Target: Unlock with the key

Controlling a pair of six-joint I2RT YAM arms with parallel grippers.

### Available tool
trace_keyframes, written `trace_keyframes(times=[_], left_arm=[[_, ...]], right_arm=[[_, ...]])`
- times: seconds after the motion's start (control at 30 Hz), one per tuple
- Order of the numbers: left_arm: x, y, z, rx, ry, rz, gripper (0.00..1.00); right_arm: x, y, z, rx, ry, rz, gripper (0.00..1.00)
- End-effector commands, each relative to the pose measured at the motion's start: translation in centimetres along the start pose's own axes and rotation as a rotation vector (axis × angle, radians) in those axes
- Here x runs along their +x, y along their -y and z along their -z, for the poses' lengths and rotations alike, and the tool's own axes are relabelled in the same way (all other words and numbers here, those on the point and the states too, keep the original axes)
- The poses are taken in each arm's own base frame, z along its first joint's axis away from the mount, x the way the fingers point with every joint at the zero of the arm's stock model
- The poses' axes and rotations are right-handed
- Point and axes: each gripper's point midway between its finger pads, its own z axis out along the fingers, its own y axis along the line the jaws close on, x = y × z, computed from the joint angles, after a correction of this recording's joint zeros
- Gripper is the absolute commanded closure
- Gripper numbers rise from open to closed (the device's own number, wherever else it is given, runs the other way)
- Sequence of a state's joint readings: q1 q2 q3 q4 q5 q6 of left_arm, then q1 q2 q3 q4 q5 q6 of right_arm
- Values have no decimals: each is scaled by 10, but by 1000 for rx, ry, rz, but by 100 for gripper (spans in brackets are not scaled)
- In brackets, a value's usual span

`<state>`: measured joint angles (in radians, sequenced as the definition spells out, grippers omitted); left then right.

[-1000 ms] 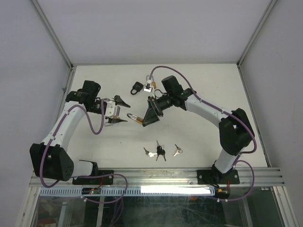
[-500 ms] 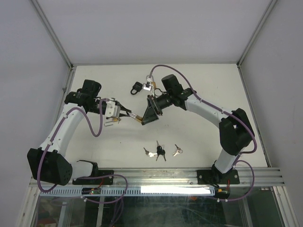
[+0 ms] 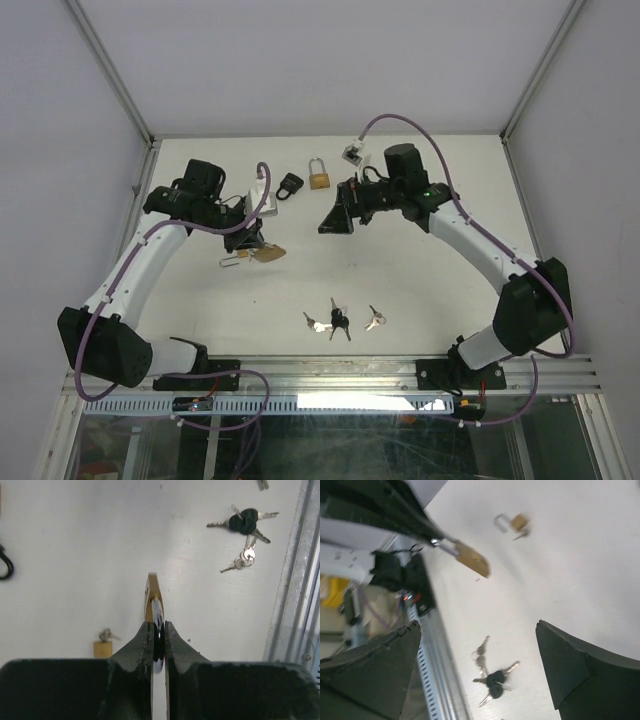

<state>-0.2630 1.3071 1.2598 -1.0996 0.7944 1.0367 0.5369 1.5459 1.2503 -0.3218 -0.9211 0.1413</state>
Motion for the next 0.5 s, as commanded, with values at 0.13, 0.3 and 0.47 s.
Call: trace_keyframes(times=[0.13,0.3,0.47], left_arm=[[59,1,15,-238,-415,544,100],[67,-1,8,-259,-496,754,100],[54,-9,-14,-311,-355,746,100]], right_arm=[[-34,48,59,483,160,104,0],[-36,44,62,485,167,121,0],[-37,38,63,469,190,136,0]])
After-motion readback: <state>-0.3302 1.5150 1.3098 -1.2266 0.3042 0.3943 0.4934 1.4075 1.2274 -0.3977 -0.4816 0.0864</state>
